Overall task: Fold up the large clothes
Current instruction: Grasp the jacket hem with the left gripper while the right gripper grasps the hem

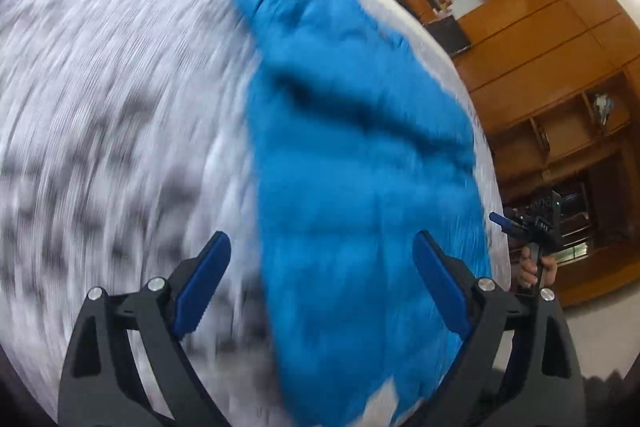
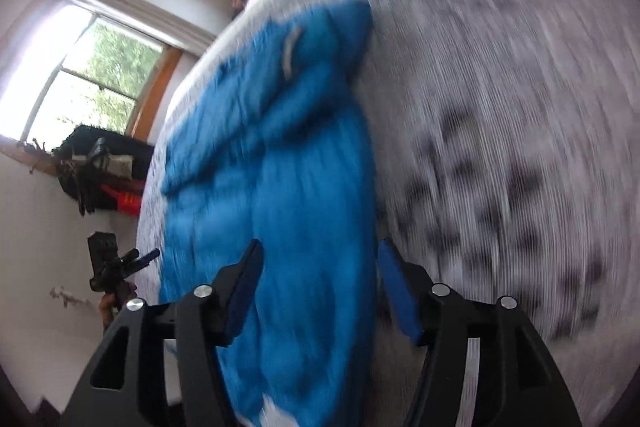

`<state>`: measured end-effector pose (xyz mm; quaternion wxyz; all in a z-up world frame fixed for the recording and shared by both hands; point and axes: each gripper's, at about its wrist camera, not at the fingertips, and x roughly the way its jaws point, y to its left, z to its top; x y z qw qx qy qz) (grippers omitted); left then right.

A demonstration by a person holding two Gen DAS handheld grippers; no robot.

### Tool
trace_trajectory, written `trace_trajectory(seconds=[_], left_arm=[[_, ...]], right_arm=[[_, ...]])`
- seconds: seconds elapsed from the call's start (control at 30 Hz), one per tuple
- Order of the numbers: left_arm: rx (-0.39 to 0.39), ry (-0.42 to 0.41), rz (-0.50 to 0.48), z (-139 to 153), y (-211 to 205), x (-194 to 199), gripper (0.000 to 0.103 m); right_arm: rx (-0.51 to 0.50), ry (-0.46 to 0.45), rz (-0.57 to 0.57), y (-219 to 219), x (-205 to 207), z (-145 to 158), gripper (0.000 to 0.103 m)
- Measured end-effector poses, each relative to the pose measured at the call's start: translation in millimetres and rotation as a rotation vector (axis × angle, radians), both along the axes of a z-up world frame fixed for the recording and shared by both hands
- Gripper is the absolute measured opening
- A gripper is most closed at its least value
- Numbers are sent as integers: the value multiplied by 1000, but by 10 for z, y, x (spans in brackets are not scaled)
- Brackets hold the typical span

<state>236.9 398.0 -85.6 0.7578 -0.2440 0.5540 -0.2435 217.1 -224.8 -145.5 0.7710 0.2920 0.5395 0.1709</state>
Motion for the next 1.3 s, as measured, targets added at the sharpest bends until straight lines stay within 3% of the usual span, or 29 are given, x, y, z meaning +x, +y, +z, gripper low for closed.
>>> trace_trajectory(seconds=[0.03,0.13,0.3,0.43,0.77,0.87,0.93,0.97,1.03,1.13,1.3], left_arm=[[-18,17,3,-45,44,-168,91],[-68,72,4,-196,104,-559,91],[-126,95,-32,-284,-28,-888,91],[-188,120,-83,-367,-255,-962,91],[-215,137,-113,-474,-478,-1074,88],[-243,149,-72,-546,-366,-1068,74],[-240,153,-64,-556,-346,-1077,53],[-247,162,-58,-578,-330,-1083,48],[-248,169,-46,-611,-274,-1099,29],[-275,157,-28,-608,-261,-1145,17],[-347,122,4,-552,-176,-1181,13]], right_arm=[[18,19,3,-2,-165,-60,68],[27,76,20,12,-560,-221,68],[118,133,60,144,-1008,-386,68],[181,139,111,334,-1229,-413,69],[265,110,132,594,-1481,-378,70],[287,121,109,597,-1446,-459,64],[296,118,105,559,-1450,-474,54],[301,111,100,551,-1453,-470,50],[313,106,88,459,-1481,-510,30],[326,92,71,420,-1510,-499,18],[354,51,56,360,-1544,-405,14]])
